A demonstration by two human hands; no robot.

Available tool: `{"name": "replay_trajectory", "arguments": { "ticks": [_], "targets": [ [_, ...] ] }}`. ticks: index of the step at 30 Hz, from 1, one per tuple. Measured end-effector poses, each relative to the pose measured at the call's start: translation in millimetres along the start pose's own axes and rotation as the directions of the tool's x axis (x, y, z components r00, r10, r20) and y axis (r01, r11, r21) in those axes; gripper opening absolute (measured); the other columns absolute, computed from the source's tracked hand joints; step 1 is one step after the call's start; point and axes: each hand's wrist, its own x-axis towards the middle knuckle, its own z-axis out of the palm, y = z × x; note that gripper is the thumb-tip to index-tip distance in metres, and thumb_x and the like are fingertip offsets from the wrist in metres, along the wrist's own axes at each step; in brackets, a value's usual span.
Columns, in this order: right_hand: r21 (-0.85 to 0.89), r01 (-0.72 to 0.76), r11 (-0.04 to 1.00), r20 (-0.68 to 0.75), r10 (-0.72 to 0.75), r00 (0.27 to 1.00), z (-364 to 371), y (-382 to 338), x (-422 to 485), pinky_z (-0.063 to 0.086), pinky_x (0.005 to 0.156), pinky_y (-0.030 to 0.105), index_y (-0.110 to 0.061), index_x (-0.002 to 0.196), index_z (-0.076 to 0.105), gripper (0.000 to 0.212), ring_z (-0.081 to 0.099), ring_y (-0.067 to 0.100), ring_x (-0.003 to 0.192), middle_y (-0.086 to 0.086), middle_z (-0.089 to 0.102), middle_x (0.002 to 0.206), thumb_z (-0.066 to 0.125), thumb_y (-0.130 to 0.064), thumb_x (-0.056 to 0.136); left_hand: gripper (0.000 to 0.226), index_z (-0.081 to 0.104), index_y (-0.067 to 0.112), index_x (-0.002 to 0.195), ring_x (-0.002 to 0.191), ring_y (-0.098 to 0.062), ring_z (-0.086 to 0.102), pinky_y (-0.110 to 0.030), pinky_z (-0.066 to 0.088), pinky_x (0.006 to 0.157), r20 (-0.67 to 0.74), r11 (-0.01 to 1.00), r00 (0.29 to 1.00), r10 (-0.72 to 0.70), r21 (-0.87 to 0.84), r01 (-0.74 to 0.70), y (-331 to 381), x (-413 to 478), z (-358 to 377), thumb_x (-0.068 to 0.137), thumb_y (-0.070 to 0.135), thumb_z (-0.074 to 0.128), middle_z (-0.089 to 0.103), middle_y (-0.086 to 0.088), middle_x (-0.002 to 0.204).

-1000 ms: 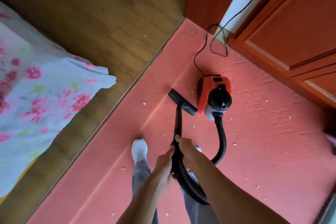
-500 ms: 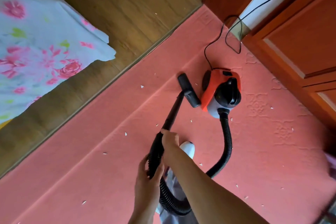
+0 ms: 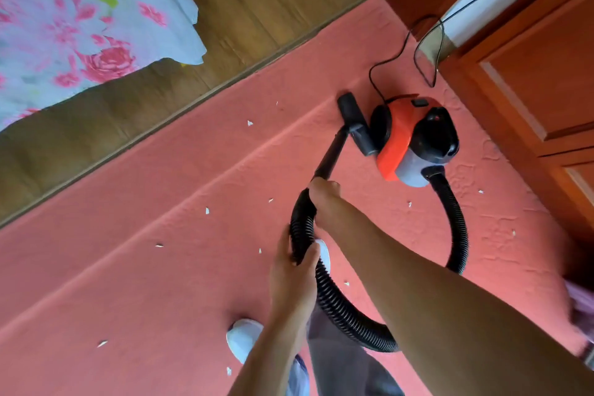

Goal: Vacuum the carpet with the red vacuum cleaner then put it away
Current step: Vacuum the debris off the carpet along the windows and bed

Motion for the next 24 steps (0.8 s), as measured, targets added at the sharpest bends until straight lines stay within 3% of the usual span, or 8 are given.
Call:
{"name": "replay_trajectory", "arguments": {
  "ticks": [4, 8, 10, 14, 16, 19, 21, 24],
  "targets": [
    [-0.079, 0.030, 0.996, -0.014, -0.031, 0.999, -10, 28, 11, 0.054, 0.080, 0.039, 0.001, 0.116, 0.054, 0.029, 0.065, 0.032, 0.095, 0.016, 0.065, 0.108, 0.055, -0.016, 0.093, 0.043, 0.063, 0.049, 0.119, 0.079, -0.017, 0.069, -0.038, 0.054, 0.078, 0.033, 0.996, 0.999, -0.036, -0.075, 0.038, -23, -10, 3, 0.080, 0.031, 0.069, 0.076, 0.004, 0.086],
    [-0.215, 0.129, 0.968, -0.001, -0.132, 0.991, -30, 53, -3, 0.048, 0.071, 0.035, -0.002, 0.107, 0.057, 0.024, 0.064, 0.032, 0.090, 0.016, 0.064, 0.101, 0.061, -0.019, 0.090, 0.055, 0.065, 0.045, 0.121, 0.084, -0.033, 0.070, -0.060, 0.056, 0.089, 0.108, 0.970, 0.990, -0.094, -0.214, 0.115, -34, -42, 1, 0.067, 0.045, 0.072, 0.073, -0.013, 0.088],
    [-0.285, 0.173, 0.943, 0.010, -0.178, 0.984, -40, 60, -17, 0.048, 0.070, 0.037, -0.004, 0.099, 0.059, 0.023, 0.065, 0.033, 0.088, 0.016, 0.065, 0.096, 0.064, -0.023, 0.088, 0.061, 0.066, 0.039, 0.124, 0.089, -0.038, 0.068, -0.063, 0.055, 0.089, 0.136, 0.941, 0.982, -0.128, -0.296, 0.164, -34, -60, -4, 0.064, 0.047, 0.076, 0.066, -0.025, 0.094],
    [-0.290, 0.190, 0.938, 0.125, -0.160, 0.979, -49, 70, -47, 0.047, 0.066, 0.035, 0.003, 0.103, 0.065, 0.039, 0.070, 0.034, 0.087, 0.023, 0.071, 0.102, 0.069, -0.031, 0.085, 0.062, 0.067, 0.028, 0.125, 0.086, -0.030, 0.064, -0.050, 0.056, 0.087, 0.173, 0.904, 0.981, -0.091, -0.399, 0.154, -32, -91, -19, 0.066, 0.043, 0.078, 0.066, -0.014, 0.088],
    [-0.214, 0.144, 0.966, 0.232, -0.093, 0.968, -49, 75, -58, 0.049, 0.068, 0.032, 0.003, 0.105, 0.065, 0.044, 0.067, 0.028, 0.078, 0.020, 0.072, 0.099, 0.071, -0.035, 0.086, 0.045, 0.067, 0.028, 0.126, 0.081, -0.022, 0.067, -0.046, 0.055, 0.087, 0.154, 0.894, 0.986, -0.070, -0.429, 0.130, -30, -99, -25, 0.082, 0.030, 0.077, 0.069, -0.007, 0.085],
    [-0.128, 0.070, 0.989, 0.341, -0.022, 0.940, -40, 82, -70, 0.049, 0.060, 0.028, -0.002, 0.105, 0.064, 0.031, 0.062, 0.020, 0.070, 0.008, 0.065, 0.085, 0.066, -0.030, 0.093, 0.027, 0.069, 0.026, 0.118, 0.071, -0.008, 0.068, -0.041, 0.059, 0.081, 0.121, 0.867, 0.989, -0.090, -0.479, 0.138, -32, -98, -34, 0.097, 0.011, 0.061, 0.069, 0.002, 0.080],
    [-0.110, 0.088, 0.990, 0.312, -0.050, 0.949, -30, 87, -67, 0.049, 0.057, 0.028, -0.001, 0.108, 0.063, 0.030, 0.063, 0.020, 0.070, 0.009, 0.064, 0.085, 0.066, -0.026, 0.093, 0.027, 0.070, 0.029, 0.116, 0.073, -0.006, 0.068, -0.031, 0.061, 0.072, 0.123, 0.861, 0.988, -0.097, -0.487, 0.145, -34, -94, -37, 0.098, 0.012, 0.059, 0.070, 0.002, 0.084],
    [-0.174, 0.154, 0.973, 0.240, -0.109, 0.965, -17, 97, -51, 0.048, 0.057, 0.028, -0.001, 0.104, 0.063, 0.025, 0.062, 0.021, 0.069, 0.010, 0.064, 0.085, 0.067, -0.022, 0.091, 0.025, 0.070, 0.028, 0.116, 0.071, -0.009, 0.068, -0.029, 0.059, 0.068, 0.112, 0.817, 0.980, -0.166, -0.541, 0.200, -40, -88, -36, 0.099, 0.014, 0.058, 0.068, -0.003, 0.082]
  ]
}}
